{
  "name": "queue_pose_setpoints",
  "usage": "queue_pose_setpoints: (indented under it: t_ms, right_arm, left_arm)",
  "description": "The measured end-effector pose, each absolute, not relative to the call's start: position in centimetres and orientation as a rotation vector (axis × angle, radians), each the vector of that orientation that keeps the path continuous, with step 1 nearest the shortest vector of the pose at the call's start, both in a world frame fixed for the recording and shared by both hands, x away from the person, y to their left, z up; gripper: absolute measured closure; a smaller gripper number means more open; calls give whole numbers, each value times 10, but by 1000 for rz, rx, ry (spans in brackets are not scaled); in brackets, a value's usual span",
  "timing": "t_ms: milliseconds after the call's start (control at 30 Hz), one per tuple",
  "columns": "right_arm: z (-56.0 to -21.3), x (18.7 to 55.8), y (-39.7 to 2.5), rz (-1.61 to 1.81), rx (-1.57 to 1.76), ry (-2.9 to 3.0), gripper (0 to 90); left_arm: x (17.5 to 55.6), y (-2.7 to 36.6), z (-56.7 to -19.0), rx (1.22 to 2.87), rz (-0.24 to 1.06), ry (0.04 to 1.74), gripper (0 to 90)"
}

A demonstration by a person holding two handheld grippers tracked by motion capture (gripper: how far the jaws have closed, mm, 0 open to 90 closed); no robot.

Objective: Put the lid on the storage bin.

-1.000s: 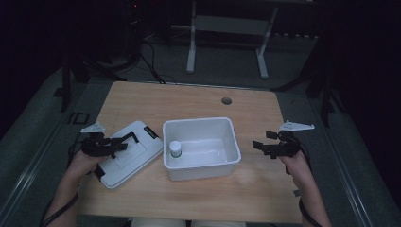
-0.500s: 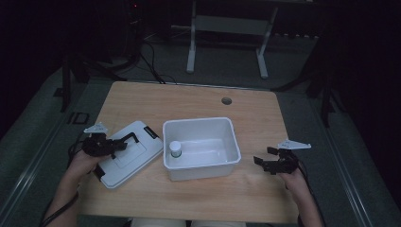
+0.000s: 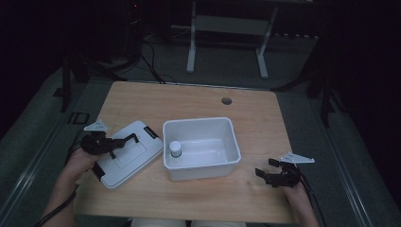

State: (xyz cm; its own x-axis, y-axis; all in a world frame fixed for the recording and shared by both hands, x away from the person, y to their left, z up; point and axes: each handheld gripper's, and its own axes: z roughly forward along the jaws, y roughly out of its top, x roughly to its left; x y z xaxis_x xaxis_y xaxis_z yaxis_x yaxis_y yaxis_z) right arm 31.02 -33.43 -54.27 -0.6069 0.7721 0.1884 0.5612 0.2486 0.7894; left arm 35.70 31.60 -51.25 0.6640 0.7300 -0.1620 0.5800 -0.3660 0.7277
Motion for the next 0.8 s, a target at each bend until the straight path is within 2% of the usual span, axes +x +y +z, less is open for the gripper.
queue_pose_setpoints:
  t_ms: [267,367,800]
  right_arm:
    - [-554,295,-338,1267,1260,2310,162]
    - [-555,292,-341,1284,1270,2293,162]
    - [-555,290,-345,1300,1280,2274,161]
  left_arm:
    - [359,314,-508,2128,244,1010,832]
    - [358,315,-503,2127,291,1014,833]
    - [343,337,-445,2050,381,988,834]
